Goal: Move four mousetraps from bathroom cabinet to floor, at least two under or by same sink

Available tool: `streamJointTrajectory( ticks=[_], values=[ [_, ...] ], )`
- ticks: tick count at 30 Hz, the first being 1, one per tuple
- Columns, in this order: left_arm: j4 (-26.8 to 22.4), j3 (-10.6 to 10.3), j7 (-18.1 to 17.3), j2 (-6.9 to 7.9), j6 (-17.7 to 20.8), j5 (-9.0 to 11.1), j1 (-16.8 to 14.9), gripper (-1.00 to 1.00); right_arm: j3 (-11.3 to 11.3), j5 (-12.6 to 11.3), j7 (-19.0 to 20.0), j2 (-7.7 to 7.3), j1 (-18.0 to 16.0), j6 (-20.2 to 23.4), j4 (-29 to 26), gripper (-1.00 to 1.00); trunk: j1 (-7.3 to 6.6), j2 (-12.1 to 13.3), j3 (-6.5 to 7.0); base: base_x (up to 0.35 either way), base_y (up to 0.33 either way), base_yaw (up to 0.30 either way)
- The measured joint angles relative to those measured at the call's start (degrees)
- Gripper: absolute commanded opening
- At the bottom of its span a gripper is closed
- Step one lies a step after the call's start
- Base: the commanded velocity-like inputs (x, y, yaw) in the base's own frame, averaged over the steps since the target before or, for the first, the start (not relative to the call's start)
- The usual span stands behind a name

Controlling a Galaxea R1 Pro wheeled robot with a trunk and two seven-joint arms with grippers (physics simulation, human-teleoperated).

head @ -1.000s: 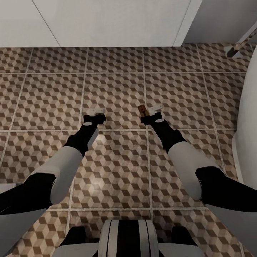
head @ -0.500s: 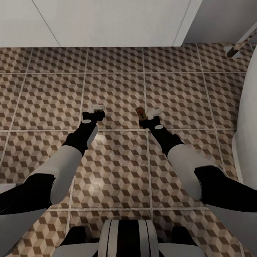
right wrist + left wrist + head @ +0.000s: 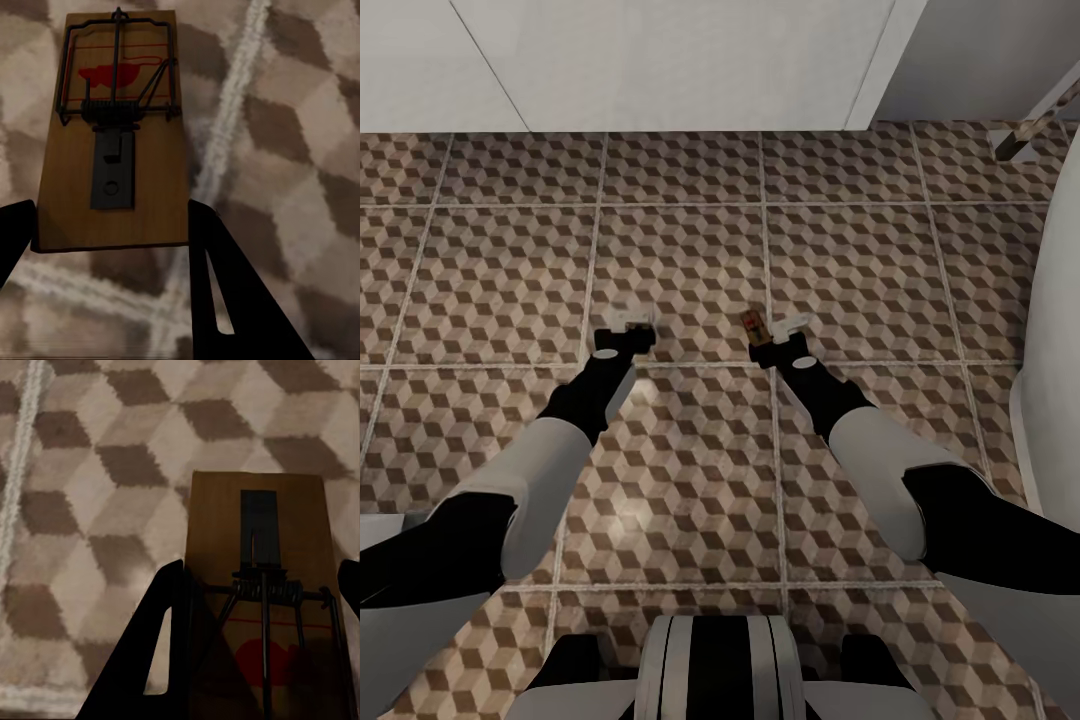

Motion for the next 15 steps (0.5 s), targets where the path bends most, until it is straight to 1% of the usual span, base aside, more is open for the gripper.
streamJointTrajectory(
  ticks=[4, 15],
  values=[
    [0.10, 0.00, -0.02, 0.00, -0.01, -0.02, 0.73, -1.00, -0.01, 0.03, 0.00, 0.00, 0.00, -0.03, 0.45, -1.00, 0.02, -0.01, 0.00, 0.000, 0.000, 0.000],
    [-0.05, 0.00, -0.03, -0.05, -0.02, -0.09, 0.95, -1.00, -0.01, 0.02, 0.00, 0.00, 0.00, -0.10, 0.70, -1.00, 0.20, -0.11, 0.00, 0.000, 0.000, 0.000]
  ],
)
